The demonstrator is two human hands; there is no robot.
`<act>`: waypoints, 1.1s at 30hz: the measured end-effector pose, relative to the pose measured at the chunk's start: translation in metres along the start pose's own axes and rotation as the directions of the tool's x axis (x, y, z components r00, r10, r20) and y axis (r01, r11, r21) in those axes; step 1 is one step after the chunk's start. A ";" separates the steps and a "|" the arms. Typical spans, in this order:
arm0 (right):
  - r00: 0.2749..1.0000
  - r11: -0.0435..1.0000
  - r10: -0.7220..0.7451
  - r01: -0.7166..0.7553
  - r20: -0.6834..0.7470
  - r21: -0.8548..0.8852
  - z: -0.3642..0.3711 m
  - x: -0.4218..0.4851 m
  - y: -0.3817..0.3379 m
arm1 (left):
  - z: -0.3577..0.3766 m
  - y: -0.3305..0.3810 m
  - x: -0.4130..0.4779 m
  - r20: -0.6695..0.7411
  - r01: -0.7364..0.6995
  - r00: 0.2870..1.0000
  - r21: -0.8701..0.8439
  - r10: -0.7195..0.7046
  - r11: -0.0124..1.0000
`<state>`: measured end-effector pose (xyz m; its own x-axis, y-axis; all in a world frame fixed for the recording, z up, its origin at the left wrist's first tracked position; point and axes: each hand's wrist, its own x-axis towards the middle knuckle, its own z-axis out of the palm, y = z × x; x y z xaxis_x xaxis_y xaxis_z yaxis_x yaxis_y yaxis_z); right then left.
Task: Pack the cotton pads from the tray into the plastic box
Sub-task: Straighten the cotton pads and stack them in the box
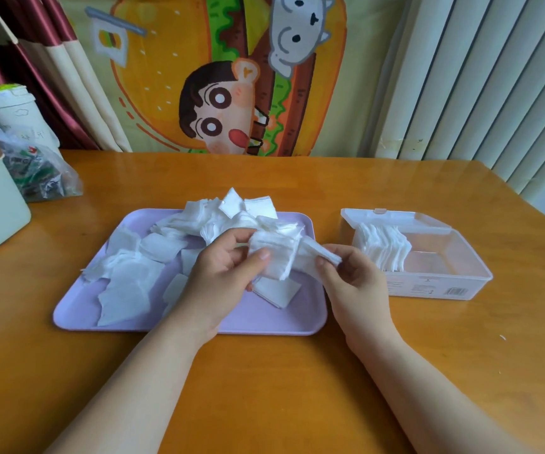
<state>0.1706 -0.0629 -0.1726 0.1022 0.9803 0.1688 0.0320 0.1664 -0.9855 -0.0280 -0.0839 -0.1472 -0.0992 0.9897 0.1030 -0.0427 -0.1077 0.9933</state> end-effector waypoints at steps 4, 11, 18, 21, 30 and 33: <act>0.987 0.986 0.055 -0.078 0.152 0.147 -0.001 -0.003 -0.009 | 0.004 0.000 -0.002 0.184 0.049 0.982 -0.101 -0.030 0.994; 0.947 0.986 0.008 -0.062 0.322 0.157 -0.004 -0.003 -0.012 | 0.006 -0.009 -0.002 0.102 -0.034 0.995 0.144 0.019 0.989; 0.921 0.996 -0.039 0.005 0.387 0.090 -0.003 -0.002 -0.008 | 0.008 -0.009 -0.002 0.033 -0.029 0.999 0.162 0.024 0.986; 0.903 0.992 -0.018 -0.037 0.429 0.120 -0.004 -0.003 -0.010 | 0.008 -0.009 -0.003 -0.011 -0.034 0.999 0.187 0.037 0.982; 0.922 0.981 -0.117 0.166 0.370 -0.103 -0.001 -0.004 -0.002 | 0.007 -0.010 -0.002 0.052 -0.047 0.998 0.346 0.031 0.937; 0.931 0.968 -0.127 0.191 0.343 -0.162 0.001 -0.006 -0.002 | 0.008 -0.012 -0.002 0.098 -0.107 0.992 0.377 0.076 0.920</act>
<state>0.1693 -0.0686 -0.1720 -0.2502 0.9278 0.2769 0.2119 0.3315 -0.9193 -0.0190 -0.0835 -0.1585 -0.0039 0.9832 0.1825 0.3463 -0.1699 0.9226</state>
